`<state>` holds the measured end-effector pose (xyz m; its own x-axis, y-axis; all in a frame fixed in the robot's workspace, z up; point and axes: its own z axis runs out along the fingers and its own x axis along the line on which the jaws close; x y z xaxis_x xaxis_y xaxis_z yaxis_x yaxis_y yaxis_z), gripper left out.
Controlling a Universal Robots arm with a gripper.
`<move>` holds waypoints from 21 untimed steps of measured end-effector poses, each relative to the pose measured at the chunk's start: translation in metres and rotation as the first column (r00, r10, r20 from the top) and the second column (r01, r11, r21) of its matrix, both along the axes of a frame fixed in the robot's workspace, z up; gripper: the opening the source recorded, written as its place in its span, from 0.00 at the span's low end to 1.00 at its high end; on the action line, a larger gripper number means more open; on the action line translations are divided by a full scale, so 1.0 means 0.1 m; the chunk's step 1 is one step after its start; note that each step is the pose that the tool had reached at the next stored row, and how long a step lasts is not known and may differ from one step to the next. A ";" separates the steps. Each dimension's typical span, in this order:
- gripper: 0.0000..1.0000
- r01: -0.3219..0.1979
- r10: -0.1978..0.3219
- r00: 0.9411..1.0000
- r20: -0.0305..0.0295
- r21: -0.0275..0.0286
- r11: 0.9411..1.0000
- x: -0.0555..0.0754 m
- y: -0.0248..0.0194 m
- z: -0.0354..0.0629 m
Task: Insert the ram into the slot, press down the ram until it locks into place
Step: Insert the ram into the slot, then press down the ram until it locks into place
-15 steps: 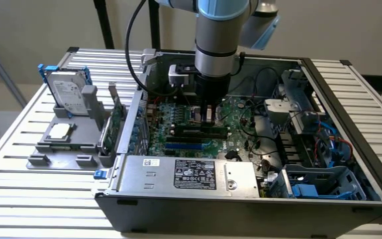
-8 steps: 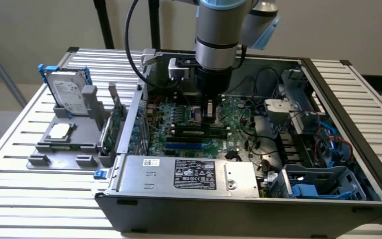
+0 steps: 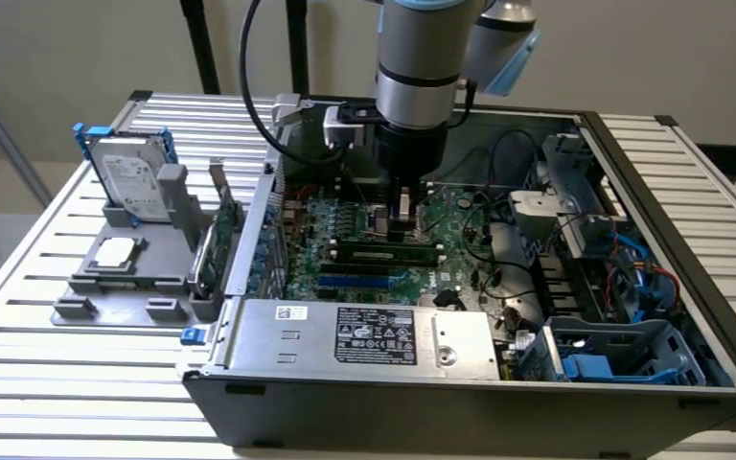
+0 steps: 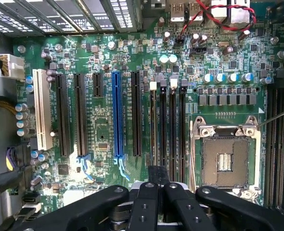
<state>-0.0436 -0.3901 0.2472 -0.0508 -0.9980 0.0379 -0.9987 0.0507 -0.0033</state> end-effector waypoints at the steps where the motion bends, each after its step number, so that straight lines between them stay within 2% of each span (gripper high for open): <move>1: 0.11 0.000 0.000 1.000 0.000 0.000 1.000 0.00 0.000 0.000; 13: 0.11 0.000 0.000 1.000 0.000 0.000 1.000 0.00 0.000 -0.003; 21: 0.11 0.000 0.000 1.000 0.000 0.000 1.000 0.00 0.000 -0.072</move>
